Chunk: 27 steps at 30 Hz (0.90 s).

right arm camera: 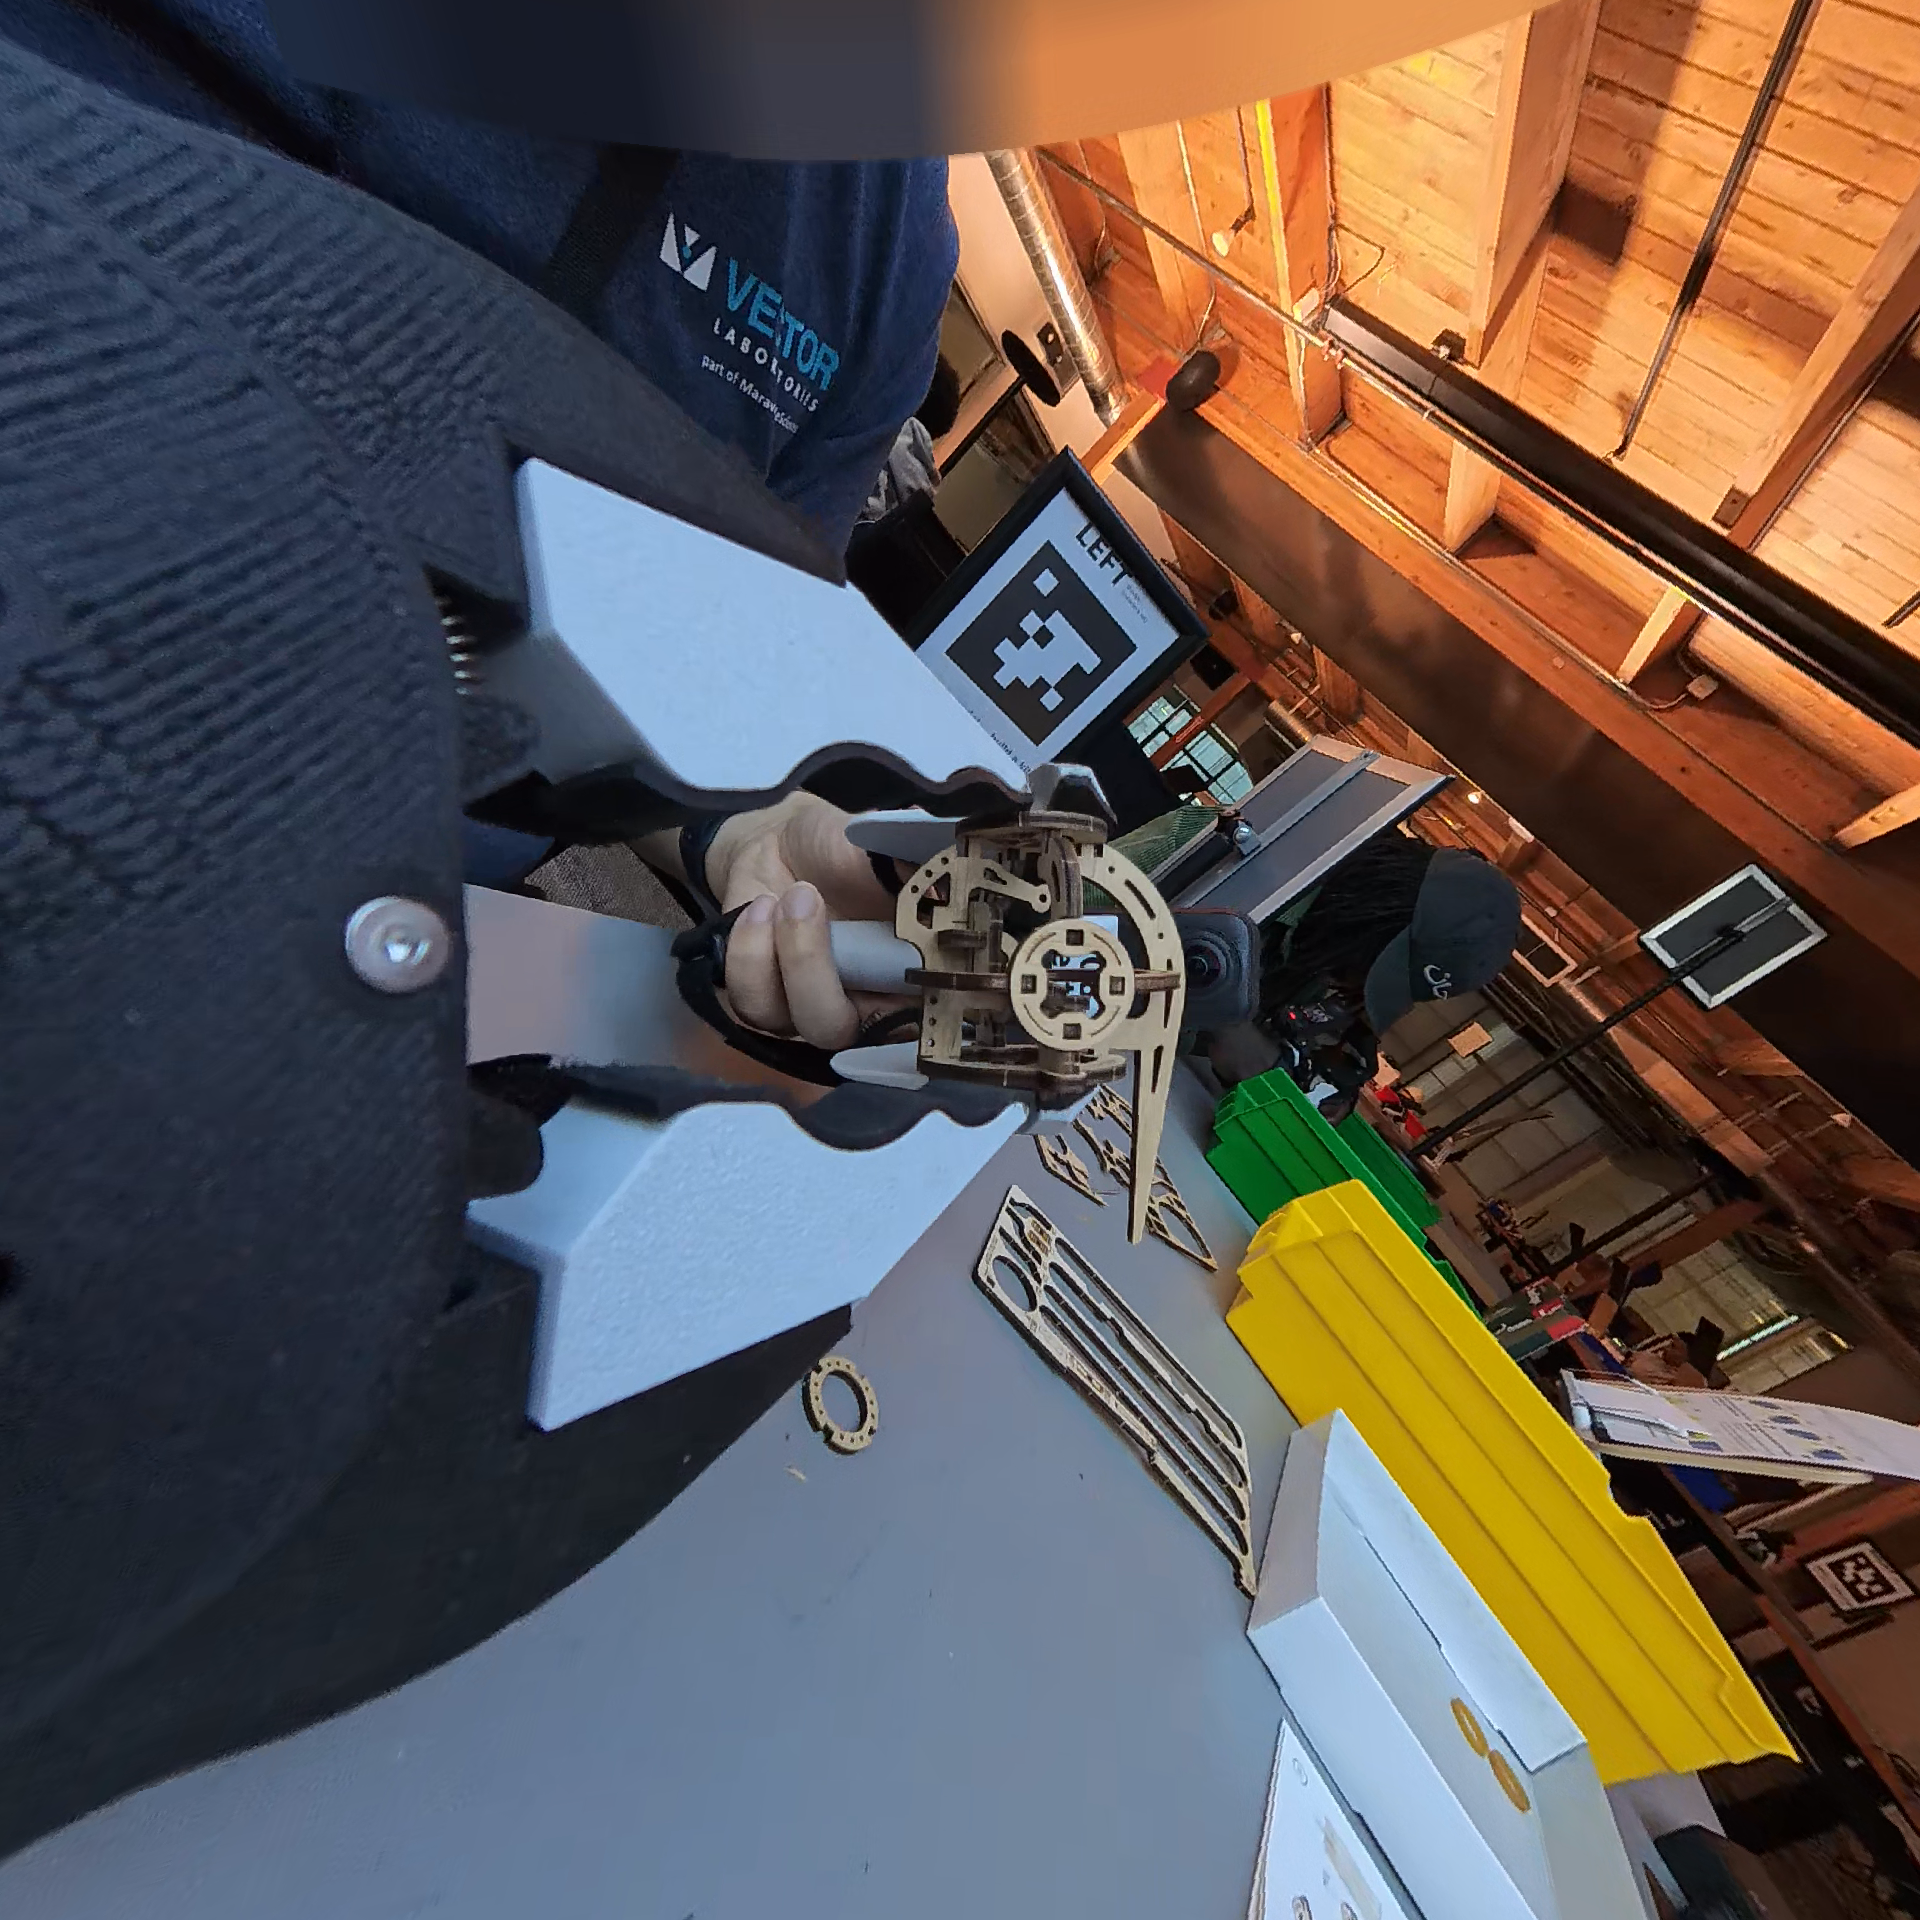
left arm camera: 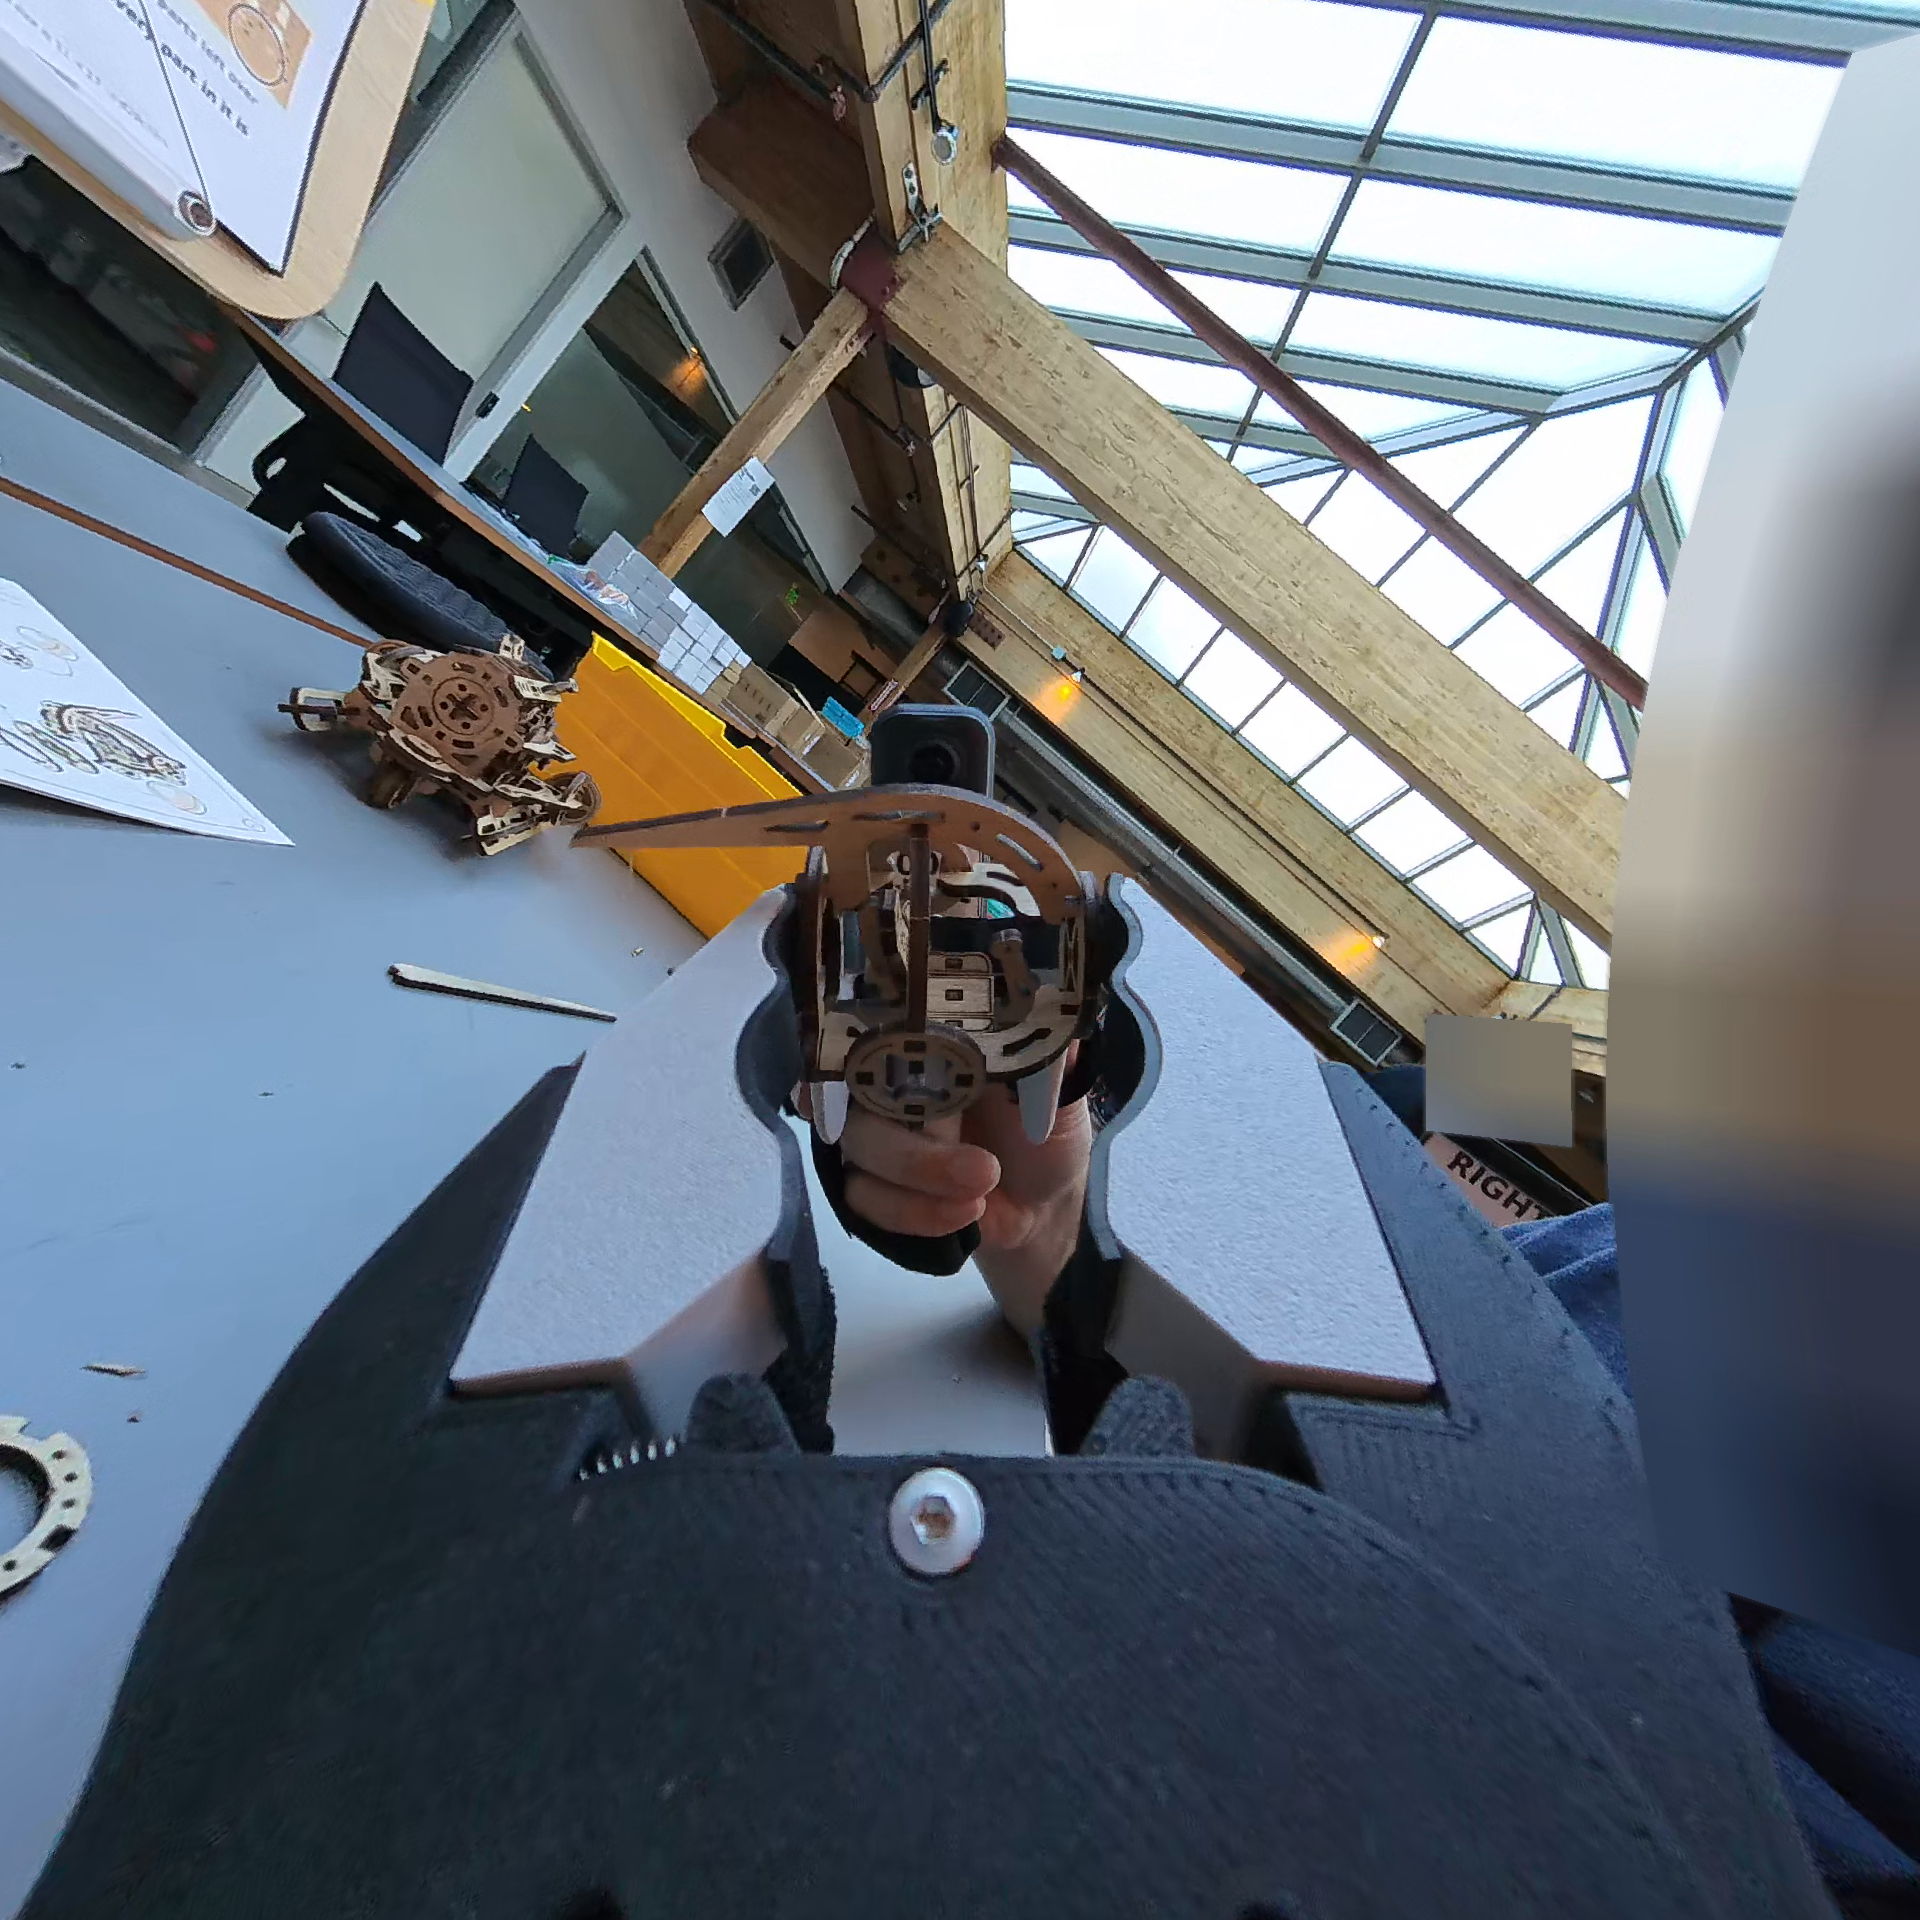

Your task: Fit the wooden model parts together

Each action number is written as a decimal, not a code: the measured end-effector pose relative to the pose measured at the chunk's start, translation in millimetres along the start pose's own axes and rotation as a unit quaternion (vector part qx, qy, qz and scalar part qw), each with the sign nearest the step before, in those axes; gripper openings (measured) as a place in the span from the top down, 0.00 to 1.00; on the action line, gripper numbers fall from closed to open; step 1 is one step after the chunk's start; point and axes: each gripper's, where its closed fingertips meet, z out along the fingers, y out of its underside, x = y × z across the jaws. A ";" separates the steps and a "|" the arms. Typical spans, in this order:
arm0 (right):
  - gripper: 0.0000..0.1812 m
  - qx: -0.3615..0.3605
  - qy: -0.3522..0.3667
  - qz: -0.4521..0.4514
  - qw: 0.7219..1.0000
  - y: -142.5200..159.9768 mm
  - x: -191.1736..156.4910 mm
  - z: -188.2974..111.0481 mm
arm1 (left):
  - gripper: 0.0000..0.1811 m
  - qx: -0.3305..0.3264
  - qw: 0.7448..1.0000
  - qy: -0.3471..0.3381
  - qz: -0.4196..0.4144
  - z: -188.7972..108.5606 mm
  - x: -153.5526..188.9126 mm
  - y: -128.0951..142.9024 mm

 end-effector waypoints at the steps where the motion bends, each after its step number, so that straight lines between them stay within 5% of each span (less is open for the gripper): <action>1: 0.73 0.001 0.000 0.001 1.000 -0.5 -0.1 -0.2 | 0.70 0.002 1.000 0.000 -0.002 0.5 0.1 -0.5; 27: 0.73 0.011 -0.041 0.042 0.998 -2.3 -4.5 -2.2 | 0.74 -0.029 0.999 0.025 -0.020 -15.2 5.9 -0.9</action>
